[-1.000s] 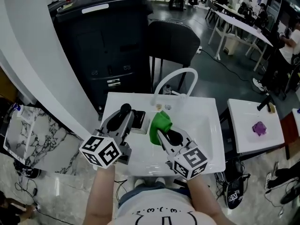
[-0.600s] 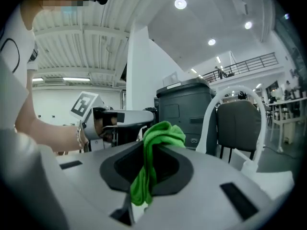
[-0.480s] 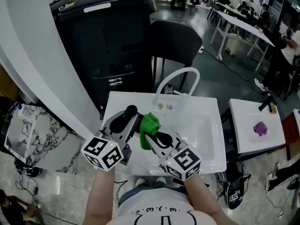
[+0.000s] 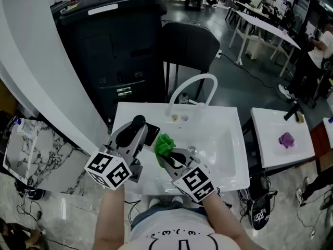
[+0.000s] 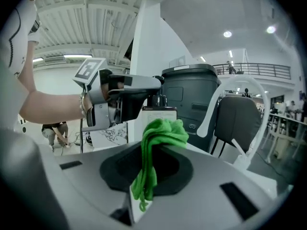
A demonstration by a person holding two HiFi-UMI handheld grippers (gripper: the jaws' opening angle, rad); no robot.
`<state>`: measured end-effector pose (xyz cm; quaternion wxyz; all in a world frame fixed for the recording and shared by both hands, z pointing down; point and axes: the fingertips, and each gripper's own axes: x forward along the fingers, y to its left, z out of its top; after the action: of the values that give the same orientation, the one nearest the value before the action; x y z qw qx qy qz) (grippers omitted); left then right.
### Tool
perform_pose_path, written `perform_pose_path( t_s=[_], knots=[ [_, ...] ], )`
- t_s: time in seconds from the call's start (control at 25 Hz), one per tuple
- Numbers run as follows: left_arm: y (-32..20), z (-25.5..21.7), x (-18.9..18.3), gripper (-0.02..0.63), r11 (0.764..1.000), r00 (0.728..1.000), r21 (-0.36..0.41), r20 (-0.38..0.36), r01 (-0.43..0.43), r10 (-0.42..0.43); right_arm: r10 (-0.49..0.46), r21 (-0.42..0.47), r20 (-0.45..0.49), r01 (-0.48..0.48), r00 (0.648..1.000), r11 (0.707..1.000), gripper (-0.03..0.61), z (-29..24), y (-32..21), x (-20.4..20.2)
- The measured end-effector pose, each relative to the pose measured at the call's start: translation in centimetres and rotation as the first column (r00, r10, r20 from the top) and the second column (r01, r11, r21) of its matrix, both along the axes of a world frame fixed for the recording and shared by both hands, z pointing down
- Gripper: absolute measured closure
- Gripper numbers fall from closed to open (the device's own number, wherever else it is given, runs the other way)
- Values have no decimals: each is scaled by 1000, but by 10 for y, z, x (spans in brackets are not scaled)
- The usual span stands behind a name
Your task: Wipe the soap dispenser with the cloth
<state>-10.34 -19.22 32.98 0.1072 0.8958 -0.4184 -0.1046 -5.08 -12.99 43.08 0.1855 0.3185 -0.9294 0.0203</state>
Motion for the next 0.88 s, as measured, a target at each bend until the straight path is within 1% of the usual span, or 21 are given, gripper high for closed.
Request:
perform_pose_path(
  t_s=[0.12,0.24,0.36,0.44,0.48,0.52,0.64,0.76,0.88],
  knots=[
    [2,-3,-3,517,1000,1000,10,-29,-4,4,34,25,35,-35,999,999,529,-13,-3,14],
    [6,-8,-3,517,1000,999,26,-33,-16,16,85,58,119,-93,989,994,529,-36,-11,28],
    [11,-9,2,517,998,999,42,-5,-36,36,94,73,235,-114,967,991,529,-63,-15,34],
    [15,-8,7,517,997,998,52,29,-53,52,75,70,304,-100,950,993,529,-76,-16,32],
    [18,-8,10,517,996,997,59,44,-63,61,65,67,324,-91,944,994,529,-80,-16,29],
    [20,-8,12,517,995,996,68,55,-74,71,58,67,330,-85,942,994,529,-82,-16,27],
    [27,-11,17,517,990,994,100,64,-96,89,67,70,298,-92,952,993,529,-75,-18,24],
    [30,-16,13,517,989,996,116,39,-90,86,87,43,271,-102,959,994,529,-66,-19,25],
    [30,-23,10,517,987,996,131,9,-92,91,117,12,220,-123,968,992,529,-52,-22,27]
  ],
)
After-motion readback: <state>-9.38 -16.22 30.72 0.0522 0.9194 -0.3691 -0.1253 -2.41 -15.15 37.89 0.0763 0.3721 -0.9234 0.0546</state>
